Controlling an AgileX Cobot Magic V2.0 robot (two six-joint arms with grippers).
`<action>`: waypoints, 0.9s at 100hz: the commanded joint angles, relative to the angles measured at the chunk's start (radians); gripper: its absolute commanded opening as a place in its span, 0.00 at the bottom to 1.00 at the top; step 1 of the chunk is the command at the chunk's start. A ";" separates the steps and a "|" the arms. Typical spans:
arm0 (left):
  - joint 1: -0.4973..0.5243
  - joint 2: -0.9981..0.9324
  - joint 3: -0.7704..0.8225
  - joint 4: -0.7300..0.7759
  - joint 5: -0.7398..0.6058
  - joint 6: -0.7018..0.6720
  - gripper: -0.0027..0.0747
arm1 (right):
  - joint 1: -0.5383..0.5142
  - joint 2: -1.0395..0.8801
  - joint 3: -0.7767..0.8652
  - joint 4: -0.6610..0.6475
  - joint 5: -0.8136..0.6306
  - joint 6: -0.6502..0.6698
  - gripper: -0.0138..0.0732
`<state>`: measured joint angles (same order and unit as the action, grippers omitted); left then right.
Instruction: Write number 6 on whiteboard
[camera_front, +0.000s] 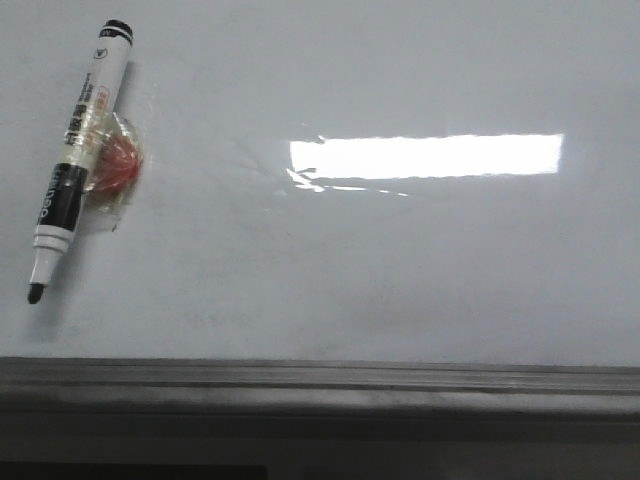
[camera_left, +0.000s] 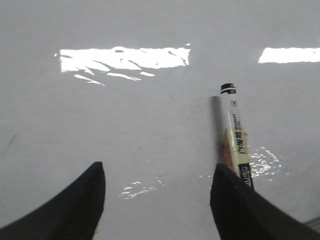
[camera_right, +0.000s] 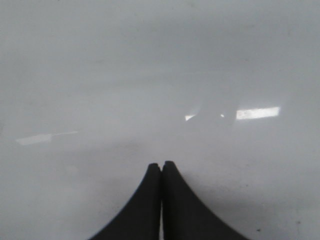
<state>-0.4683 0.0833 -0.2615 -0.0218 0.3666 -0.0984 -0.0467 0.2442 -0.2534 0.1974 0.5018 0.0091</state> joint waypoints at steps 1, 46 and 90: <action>-0.068 0.049 -0.030 0.022 -0.105 -0.045 0.59 | 0.002 0.016 -0.026 0.001 -0.065 -0.009 0.09; -0.223 0.370 -0.030 0.022 -0.334 -0.037 0.59 | 0.002 0.016 -0.026 0.001 -0.065 -0.009 0.09; -0.318 0.710 -0.033 0.016 -0.601 -0.037 0.59 | 0.002 0.016 -0.026 0.001 -0.065 -0.009 0.09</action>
<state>-0.7693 0.7458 -0.2615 0.0000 -0.1028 -0.1269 -0.0467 0.2442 -0.2534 0.1974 0.5018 0.0073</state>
